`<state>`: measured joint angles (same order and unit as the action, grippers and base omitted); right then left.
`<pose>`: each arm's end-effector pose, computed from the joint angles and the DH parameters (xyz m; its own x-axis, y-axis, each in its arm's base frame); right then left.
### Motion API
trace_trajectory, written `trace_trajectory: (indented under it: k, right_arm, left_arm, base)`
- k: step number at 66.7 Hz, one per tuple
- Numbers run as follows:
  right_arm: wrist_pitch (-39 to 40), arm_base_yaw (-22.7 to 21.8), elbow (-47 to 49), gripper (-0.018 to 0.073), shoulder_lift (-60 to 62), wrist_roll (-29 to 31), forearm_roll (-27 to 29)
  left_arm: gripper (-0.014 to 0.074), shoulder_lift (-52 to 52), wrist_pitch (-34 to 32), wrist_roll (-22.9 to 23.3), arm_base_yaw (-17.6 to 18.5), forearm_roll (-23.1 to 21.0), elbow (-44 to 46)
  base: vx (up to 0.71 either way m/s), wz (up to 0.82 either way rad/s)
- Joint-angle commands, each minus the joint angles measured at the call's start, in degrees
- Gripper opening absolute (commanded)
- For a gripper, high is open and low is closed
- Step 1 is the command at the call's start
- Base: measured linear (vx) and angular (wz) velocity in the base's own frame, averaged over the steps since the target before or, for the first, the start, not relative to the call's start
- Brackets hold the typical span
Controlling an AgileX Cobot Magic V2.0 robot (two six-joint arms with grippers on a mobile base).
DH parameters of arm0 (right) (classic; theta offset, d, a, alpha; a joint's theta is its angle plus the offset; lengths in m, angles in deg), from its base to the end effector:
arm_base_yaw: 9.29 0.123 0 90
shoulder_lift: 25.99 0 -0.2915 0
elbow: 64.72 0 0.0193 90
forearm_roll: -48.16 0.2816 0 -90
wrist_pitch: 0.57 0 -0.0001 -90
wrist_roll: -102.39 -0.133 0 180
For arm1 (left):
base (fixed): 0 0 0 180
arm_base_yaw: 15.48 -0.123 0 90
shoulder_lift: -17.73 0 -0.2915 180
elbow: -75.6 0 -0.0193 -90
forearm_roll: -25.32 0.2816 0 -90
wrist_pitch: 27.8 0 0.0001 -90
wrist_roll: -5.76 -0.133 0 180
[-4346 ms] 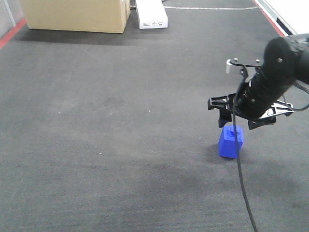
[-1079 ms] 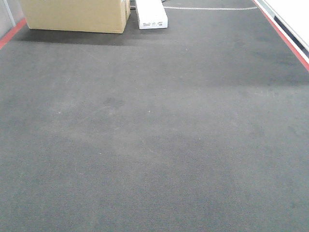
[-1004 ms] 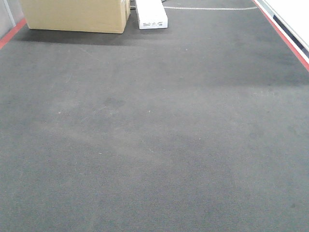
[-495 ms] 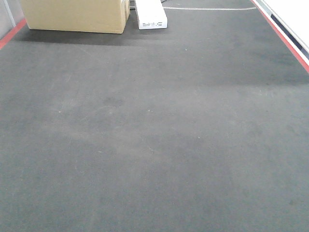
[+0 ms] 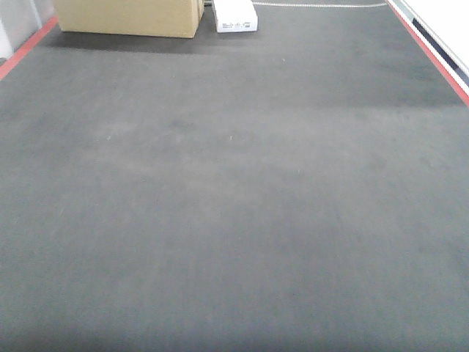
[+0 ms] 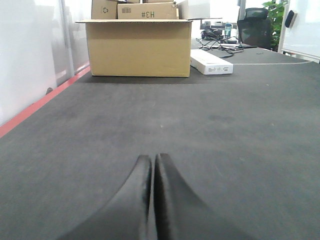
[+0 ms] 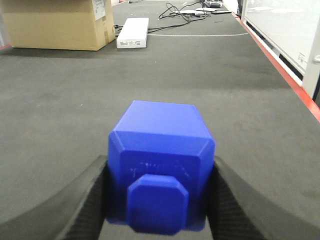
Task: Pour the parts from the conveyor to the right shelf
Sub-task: 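Drive the base away from the conveyor holding the part in the right gripper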
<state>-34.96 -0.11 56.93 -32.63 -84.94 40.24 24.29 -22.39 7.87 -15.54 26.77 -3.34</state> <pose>0.0889 0.0039 0.2721 -0.1577 -0.0117 -0.9874 -0.0811 0.9967 0.0011 0.1226 0.0004 0.1954 -0.0158 -0.0116 -0.9998 -0.0036 0.9999 -0.0116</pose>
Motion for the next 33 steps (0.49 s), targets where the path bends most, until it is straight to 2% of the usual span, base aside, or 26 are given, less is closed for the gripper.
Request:
trace_trajectory:
  k: [1, 33]
  right_arm:
    - [5.1, -0.1, 1.5, -0.0004, 0.2, 0.6, -0.8]
    - [5.1, -0.1, 1.5, -0.0004, 0.2, 0.6, -0.8]
  left_arm:
    - [-0.0006, -0.3, -4.1, 0.4, 0.2, -0.4, 1.4]
    - [-0.0006, -0.3, -4.1, 0.4, 0.2, -0.4, 1.4]
  base:
    - [-0.31, 0.04]
    - [-0.41, -0.03]
